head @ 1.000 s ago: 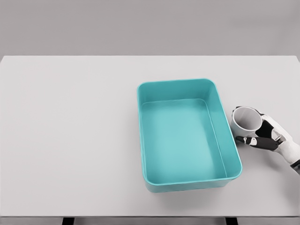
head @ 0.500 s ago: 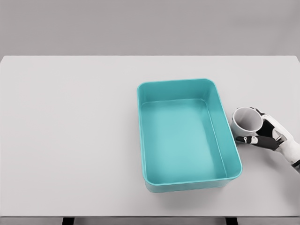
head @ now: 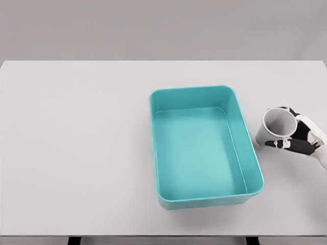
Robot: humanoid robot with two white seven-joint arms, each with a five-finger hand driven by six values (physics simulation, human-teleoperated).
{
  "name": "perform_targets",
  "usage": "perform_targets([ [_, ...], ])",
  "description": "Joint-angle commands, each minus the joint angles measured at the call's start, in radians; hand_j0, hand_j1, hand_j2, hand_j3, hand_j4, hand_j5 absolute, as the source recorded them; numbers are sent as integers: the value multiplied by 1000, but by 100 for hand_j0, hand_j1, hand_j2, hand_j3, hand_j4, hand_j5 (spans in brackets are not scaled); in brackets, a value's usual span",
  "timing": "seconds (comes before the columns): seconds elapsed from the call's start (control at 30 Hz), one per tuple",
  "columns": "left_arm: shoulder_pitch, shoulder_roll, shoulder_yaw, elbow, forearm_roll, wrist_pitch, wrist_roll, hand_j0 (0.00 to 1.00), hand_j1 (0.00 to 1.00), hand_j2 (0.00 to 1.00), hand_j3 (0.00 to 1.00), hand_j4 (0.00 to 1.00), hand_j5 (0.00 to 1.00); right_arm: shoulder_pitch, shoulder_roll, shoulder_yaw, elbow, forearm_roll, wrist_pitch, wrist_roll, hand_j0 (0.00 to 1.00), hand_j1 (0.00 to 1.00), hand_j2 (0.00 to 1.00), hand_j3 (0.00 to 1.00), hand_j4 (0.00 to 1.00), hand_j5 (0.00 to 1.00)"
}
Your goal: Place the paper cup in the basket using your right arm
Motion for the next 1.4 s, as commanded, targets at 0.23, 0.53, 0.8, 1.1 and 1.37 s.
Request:
perform_targets([
  [0.23, 0, 0, 0, 0, 0, 0, 0, 100, 100, 100, 100, 100, 100, 3, 10, -89, -129, 66, -11, 0, 51, 51, 51, 51, 51, 51],
  [0.53, 0, 0, 0, 0, 0, 0, 0, 100, 100, 100, 100, 100, 100, -14, 18, -117, -218, 144, -43, 0, 51, 51, 51, 51, 51, 51],
  [0.8, 0, 0, 0, 0, 0, 0, 0, 100, 100, 100, 100, 100, 100, -44, 37, -115, -303, 245, -60, 0, 51, 51, 51, 51, 51, 51],
  [1.1, 0, 0, 0, 0, 0, 0, 0, 100, 100, 100, 100, 100, 100, -69, 69, -100, -348, 414, -134, 0, 51, 51, 51, 51, 51, 51],
  [1.37, 0, 0, 0, 0, 0, 0, 0, 100, 100, 100, 100, 100, 100, -149, 75, -28, -348, 556, -129, 0, 51, 51, 51, 51, 51, 51],
])
